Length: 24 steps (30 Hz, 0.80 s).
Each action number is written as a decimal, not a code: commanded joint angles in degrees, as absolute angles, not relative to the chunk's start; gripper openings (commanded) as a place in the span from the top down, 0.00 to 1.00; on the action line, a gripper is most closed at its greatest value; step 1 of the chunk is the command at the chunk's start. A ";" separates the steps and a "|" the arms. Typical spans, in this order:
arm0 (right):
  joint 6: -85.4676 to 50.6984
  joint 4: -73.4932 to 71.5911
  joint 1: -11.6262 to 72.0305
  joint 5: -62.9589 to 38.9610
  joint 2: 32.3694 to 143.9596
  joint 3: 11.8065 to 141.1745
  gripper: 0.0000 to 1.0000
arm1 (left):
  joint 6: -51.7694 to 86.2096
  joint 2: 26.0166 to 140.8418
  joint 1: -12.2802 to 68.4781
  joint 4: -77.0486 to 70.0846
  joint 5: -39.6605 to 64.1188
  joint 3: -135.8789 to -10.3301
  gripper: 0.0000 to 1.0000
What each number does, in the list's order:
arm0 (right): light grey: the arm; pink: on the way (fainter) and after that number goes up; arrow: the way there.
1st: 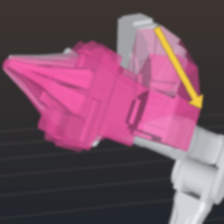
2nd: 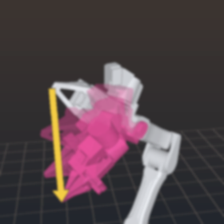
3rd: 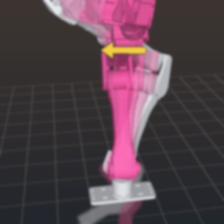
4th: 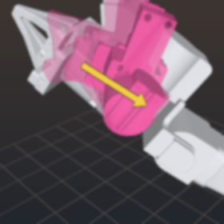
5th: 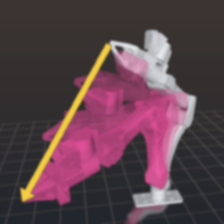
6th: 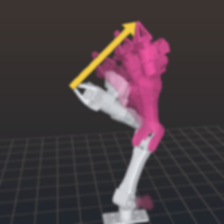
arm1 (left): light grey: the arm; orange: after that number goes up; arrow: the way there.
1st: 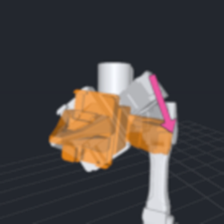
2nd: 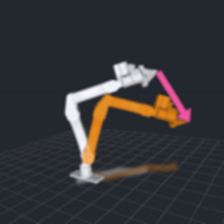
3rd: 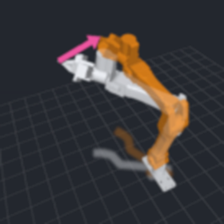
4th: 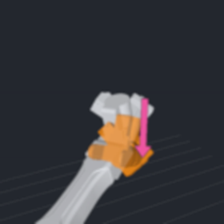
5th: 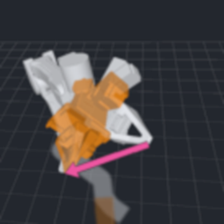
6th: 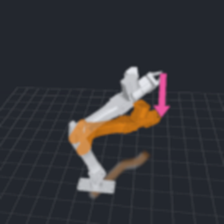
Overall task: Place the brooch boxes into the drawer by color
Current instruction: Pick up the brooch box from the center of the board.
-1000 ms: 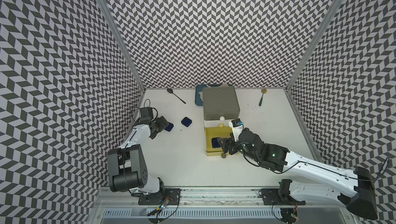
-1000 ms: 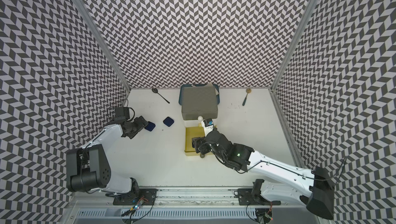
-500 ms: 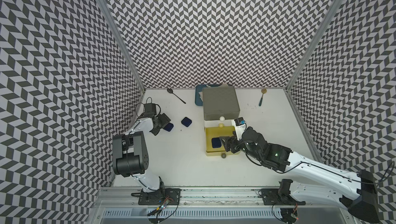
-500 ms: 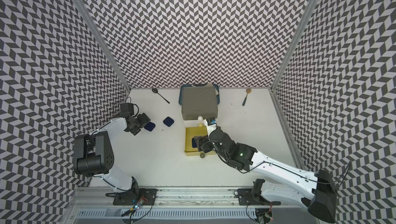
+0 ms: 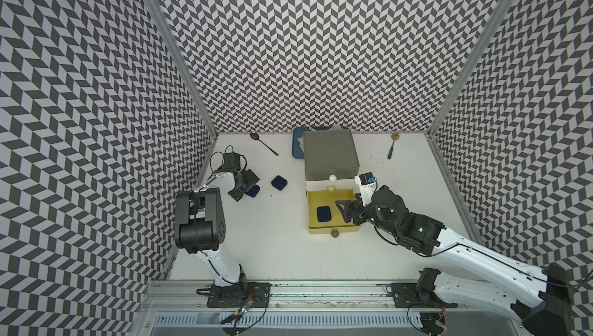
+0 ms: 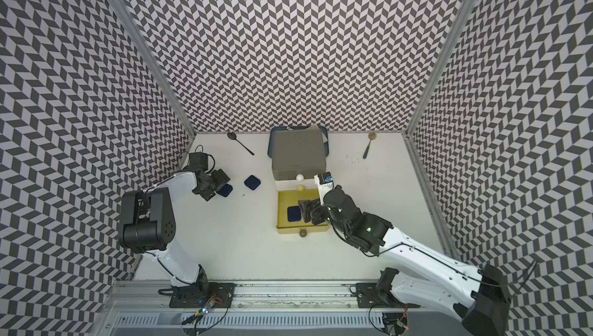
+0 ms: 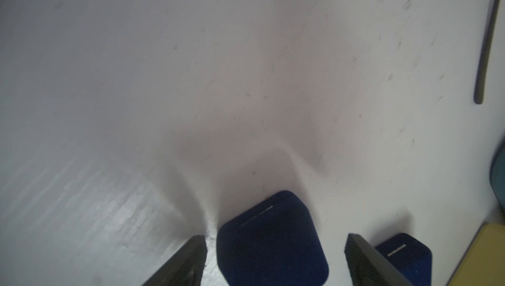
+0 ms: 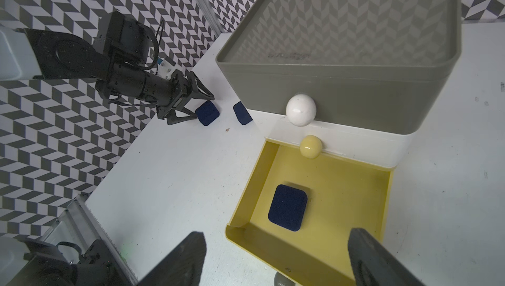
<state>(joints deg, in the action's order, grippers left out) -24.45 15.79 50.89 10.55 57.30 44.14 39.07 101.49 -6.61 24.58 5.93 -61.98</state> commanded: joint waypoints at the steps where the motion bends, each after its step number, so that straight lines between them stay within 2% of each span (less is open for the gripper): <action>1: -23.65 13.54 49.79 8.78 55.90 43.42 0.14 | 39.64 102.81 -6.16 25.13 4.58 -64.02 0.17; 8: -23.38 13.80 48.77 7.70 55.96 43.44 0.14 | 39.81 104.04 -5.63 25.40 4.11 -64.71 0.20; 15: -23.03 14.41 47.96 7.30 56.24 43.95 0.14 | 39.55 104.46 -5.27 25.58 4.29 -64.90 0.33; 19: -23.21 14.46 47.85 6.90 56.20 43.95 0.14 | 39.47 104.24 -4.97 25.58 4.30 -65.05 0.36; 23: -23.28 14.81 47.78 6.92 56.43 44.21 0.14 | 39.20 104.67 -4.76 25.66 4.32 -65.21 0.43; 24: -23.29 14.85 47.74 6.94 56.34 44.25 0.14 | 39.12 104.75 -4.66 25.66 4.32 -65.21 0.48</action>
